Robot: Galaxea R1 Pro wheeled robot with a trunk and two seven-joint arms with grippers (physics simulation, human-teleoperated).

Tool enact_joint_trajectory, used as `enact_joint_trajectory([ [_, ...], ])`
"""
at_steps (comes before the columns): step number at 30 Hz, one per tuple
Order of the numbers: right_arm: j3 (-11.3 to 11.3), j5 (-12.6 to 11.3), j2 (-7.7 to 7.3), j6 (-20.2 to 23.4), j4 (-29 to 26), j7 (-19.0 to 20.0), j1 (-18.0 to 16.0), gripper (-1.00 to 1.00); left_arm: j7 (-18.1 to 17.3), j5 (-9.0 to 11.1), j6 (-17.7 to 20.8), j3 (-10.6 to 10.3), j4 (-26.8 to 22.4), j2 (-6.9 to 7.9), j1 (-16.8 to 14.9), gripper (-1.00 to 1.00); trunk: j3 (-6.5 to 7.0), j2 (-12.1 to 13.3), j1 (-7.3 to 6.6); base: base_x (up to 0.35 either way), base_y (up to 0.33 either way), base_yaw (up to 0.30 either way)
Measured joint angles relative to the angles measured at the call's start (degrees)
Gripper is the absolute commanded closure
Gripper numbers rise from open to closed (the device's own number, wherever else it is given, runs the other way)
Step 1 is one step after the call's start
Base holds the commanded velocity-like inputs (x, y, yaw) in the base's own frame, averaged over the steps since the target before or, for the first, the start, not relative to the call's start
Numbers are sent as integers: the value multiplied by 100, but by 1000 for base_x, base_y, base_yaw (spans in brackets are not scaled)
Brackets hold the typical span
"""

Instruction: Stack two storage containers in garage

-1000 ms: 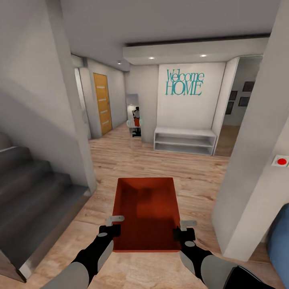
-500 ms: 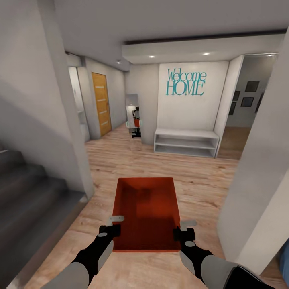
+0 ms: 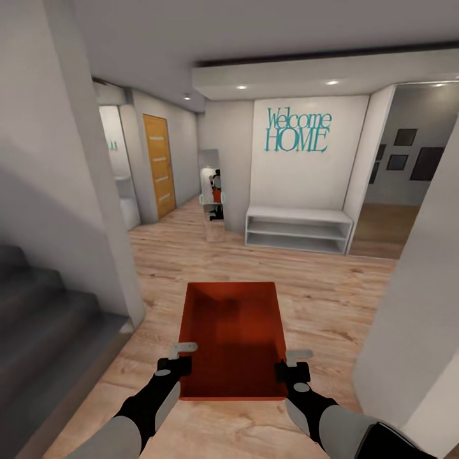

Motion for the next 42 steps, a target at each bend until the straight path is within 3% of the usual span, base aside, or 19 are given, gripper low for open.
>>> enact_joint_trajectory([
  [42, -1, 3, 0, 3, -1, 0, 0, 100, 1, 3, 0, -1, 1, 0, 0, 100, 0, 0, 0, 322, 0, 0],
])
